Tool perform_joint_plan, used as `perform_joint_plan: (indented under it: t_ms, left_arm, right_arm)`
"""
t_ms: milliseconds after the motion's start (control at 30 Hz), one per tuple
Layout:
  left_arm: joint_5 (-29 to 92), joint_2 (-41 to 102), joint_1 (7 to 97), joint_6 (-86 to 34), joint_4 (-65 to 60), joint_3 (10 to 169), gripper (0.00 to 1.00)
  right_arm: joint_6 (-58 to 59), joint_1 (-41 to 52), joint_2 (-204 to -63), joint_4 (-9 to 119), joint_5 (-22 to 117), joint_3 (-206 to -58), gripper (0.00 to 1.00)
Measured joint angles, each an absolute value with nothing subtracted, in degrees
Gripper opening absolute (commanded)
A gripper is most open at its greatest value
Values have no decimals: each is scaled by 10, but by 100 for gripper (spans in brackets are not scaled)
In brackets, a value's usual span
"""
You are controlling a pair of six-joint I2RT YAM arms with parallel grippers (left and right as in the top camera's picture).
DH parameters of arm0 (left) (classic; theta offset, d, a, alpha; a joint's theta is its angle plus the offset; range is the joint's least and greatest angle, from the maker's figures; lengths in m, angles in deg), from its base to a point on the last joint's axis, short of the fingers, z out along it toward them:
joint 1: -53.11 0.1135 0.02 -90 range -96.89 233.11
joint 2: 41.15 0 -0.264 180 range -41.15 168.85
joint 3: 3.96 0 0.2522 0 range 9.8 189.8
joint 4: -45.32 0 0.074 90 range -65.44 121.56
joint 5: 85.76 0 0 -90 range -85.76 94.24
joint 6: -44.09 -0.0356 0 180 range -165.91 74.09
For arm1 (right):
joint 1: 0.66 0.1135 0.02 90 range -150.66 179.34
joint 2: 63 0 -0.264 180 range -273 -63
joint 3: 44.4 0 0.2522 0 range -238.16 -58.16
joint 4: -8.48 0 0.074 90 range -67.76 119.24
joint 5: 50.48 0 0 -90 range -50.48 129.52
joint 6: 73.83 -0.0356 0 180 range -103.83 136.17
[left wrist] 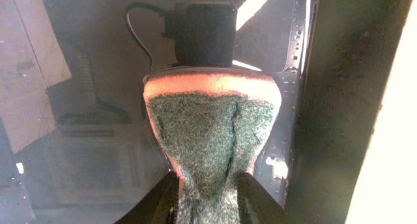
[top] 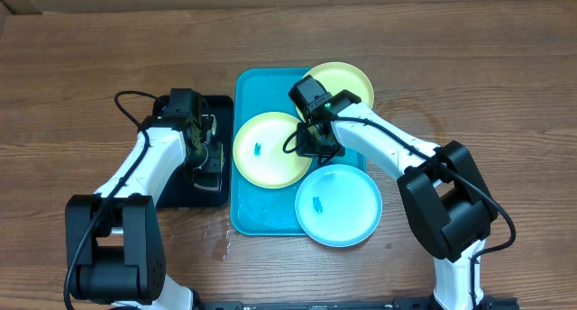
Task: Clean dirty plates on tray and stack at the side
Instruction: 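Lift the green sponge with the left gripper out of the black tray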
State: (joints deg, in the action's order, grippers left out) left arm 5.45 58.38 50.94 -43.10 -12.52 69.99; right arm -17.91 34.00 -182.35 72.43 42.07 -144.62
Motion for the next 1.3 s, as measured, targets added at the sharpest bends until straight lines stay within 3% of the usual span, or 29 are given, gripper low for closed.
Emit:
perform_joint_plan:
  t_ms: [167, 333, 600, 933, 1300]
  left_arm:
    - [54, 584, 509, -431, -99, 680, 30]
    - [48, 584, 509, -428, -76, 668, 4]
    - [45, 584, 510, -429, -120, 693, 4]
    - [30, 583, 521, -430, -159, 870, 4]
    - [15, 583, 521, -430, -130, 821, 4]
  right_arm:
    - [-179, 340, -1823, 724, 421, -1446, 4]
    - [-179, 340, -1823, 724, 421, -1446, 4]
    - [-179, 340, -1823, 725, 421, -1446, 5]
    - [-179, 340, -1823, 724, 421, -1446, 5]
    - [-179, 340, -1823, 723, 421, -1446, 6]
